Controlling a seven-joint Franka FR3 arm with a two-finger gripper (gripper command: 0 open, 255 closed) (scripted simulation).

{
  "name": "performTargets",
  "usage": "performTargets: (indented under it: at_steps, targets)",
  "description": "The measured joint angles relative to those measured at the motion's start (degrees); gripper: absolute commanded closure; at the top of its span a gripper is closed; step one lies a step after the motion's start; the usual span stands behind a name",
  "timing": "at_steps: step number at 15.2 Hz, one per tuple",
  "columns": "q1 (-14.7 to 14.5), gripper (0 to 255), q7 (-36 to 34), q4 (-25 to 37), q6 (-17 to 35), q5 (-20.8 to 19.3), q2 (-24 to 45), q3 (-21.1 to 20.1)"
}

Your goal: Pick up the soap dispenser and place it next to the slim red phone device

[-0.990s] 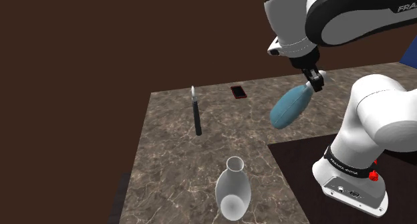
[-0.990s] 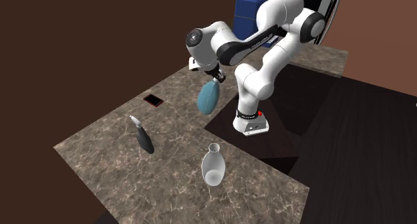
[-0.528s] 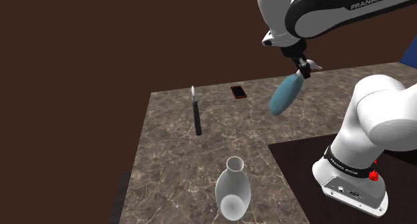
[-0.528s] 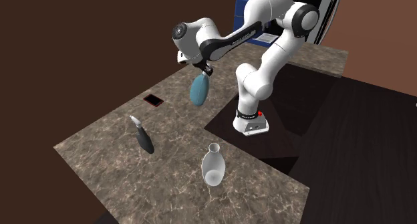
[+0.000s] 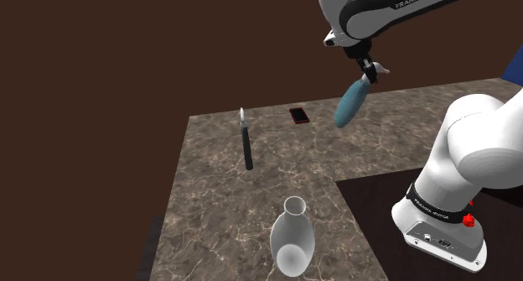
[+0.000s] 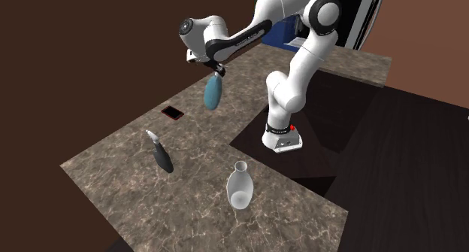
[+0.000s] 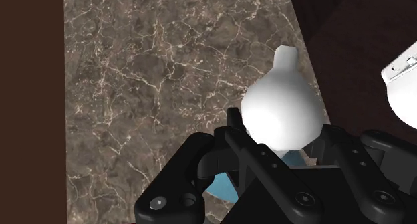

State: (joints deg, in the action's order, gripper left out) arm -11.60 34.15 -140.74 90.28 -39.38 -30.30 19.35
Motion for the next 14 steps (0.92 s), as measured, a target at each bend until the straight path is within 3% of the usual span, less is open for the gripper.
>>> performTargets:
  at_steps: [7,14]
  targets:
    - [1.4,255,6.6,9.9,7.2,-2.0,12.2,7.2]
    - [1.7,255,5.7,8.4,11.6,-2.4,15.0,8.8]
